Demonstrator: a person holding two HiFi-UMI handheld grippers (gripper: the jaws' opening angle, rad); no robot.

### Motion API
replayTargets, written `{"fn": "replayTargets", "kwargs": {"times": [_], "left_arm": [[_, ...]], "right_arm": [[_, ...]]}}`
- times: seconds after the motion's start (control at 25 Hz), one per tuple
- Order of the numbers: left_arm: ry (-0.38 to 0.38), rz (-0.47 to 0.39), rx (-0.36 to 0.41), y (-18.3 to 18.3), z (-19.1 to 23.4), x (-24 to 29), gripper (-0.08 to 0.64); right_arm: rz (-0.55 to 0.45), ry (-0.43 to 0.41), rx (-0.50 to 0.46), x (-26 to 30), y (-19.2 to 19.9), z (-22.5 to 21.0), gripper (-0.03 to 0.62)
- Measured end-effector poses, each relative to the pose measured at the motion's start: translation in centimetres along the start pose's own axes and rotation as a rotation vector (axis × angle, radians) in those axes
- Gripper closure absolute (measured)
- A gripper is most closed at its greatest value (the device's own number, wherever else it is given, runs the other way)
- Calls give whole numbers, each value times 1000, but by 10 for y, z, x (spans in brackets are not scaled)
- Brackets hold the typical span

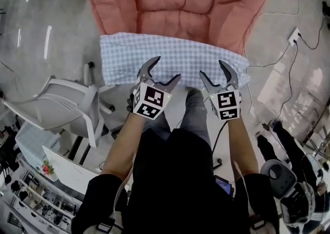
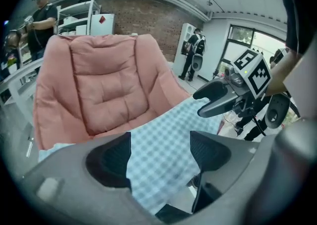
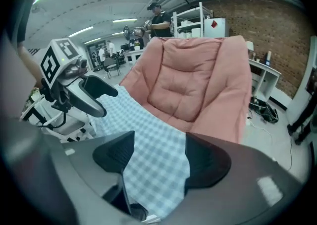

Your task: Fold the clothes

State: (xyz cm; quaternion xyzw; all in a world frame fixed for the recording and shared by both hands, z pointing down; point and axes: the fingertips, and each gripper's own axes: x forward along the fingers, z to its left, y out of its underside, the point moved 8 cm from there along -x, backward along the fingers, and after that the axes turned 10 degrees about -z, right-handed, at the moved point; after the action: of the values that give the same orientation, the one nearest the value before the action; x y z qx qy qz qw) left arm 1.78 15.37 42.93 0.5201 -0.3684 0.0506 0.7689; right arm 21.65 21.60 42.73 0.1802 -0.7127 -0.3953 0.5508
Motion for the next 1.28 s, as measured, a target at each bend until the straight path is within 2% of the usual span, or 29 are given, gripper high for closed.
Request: {"fn": "replayTargets", "kwargs": {"times": [0.24,0.36,0.48,0.76,1.0,1.28], "left_arm": [[178,31,75,-23,-80,64,181],[235,53,94,-29,-119,98,190],[259,69,116,-36,-146,128,204],[282,125,128,-28,-166,168,229],[280,167,114,-17,-171,184,232],[265,180,88,-21,-179,188,233]], "right_arm": [[4,138,155,-55,53,-75,295],[-2,163,256,-73,81,-110,301],[-14,153,350,-82,103,-141,310],[-31,46,520,-67,141,-170,321],[-67,-139,692,-42,158,-177,314],[-83,-339,898,-21,181,-192,195]]}}
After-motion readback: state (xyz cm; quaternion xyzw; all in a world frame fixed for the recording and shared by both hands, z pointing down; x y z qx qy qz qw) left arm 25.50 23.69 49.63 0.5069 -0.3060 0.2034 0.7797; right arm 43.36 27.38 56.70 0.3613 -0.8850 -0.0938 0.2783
